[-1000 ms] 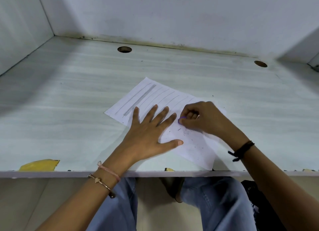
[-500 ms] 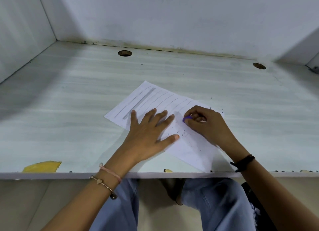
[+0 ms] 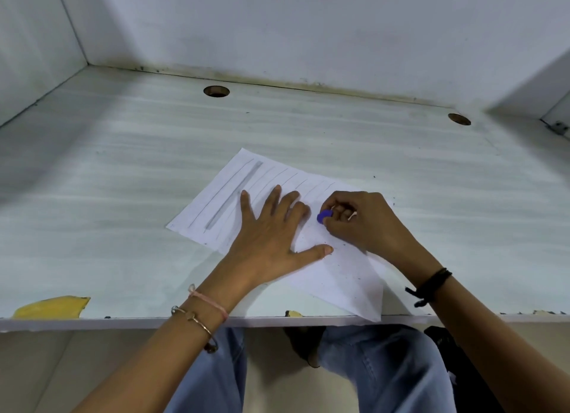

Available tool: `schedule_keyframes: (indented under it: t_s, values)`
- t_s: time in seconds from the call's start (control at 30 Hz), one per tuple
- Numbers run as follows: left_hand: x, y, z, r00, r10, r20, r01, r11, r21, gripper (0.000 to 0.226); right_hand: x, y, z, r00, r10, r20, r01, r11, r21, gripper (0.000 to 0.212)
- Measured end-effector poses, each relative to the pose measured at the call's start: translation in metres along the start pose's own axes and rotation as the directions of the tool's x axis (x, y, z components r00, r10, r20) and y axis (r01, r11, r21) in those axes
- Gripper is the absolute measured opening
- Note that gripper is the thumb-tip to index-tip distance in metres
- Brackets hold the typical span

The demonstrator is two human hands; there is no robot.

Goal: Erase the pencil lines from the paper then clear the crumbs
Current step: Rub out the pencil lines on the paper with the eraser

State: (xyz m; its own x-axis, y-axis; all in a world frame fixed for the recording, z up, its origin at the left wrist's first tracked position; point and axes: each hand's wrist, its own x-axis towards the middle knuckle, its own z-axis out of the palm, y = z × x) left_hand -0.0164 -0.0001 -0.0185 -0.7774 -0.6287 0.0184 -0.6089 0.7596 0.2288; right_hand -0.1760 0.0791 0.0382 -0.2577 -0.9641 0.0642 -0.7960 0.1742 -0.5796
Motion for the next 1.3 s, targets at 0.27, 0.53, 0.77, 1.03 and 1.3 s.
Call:
schedule_keyframes:
  t_s: [0.27,0.53,0.77,1.03,1.3]
  values:
    - [0.003,-0.003,0.007,1.0,0.014,0.015,-0.015,0.999,0.044,0.098,0.01,-0.003,-0.013,1.0,-0.014,0.019,0.015,0.996,-0.086,0.009]
    - [0.003,-0.003,0.006,0.999,0.027,0.024,-0.028,0.999,0.045,0.098,0.011,-0.003,-0.013,0.994,-0.038,0.103,0.043,0.998,-0.05,0.006]
    - [0.004,-0.002,0.007,0.999,0.024,0.03,-0.026,0.998,0.061,0.099,-0.001,-0.009,-0.008,0.973,-0.107,0.204,0.111,0.994,-0.01,0.011]
    - [0.003,-0.001,0.005,0.999,0.026,0.048,-0.029,0.997,0.065,0.095,-0.002,-0.012,-0.005,0.978,-0.121,0.171,0.123,0.992,0.0,0.014]
    - [0.003,-0.003,0.006,0.999,0.029,0.036,-0.03,0.999,0.039,0.098,0.007,-0.007,-0.011,0.988,-0.092,0.122,0.098,0.994,-0.044,0.013]
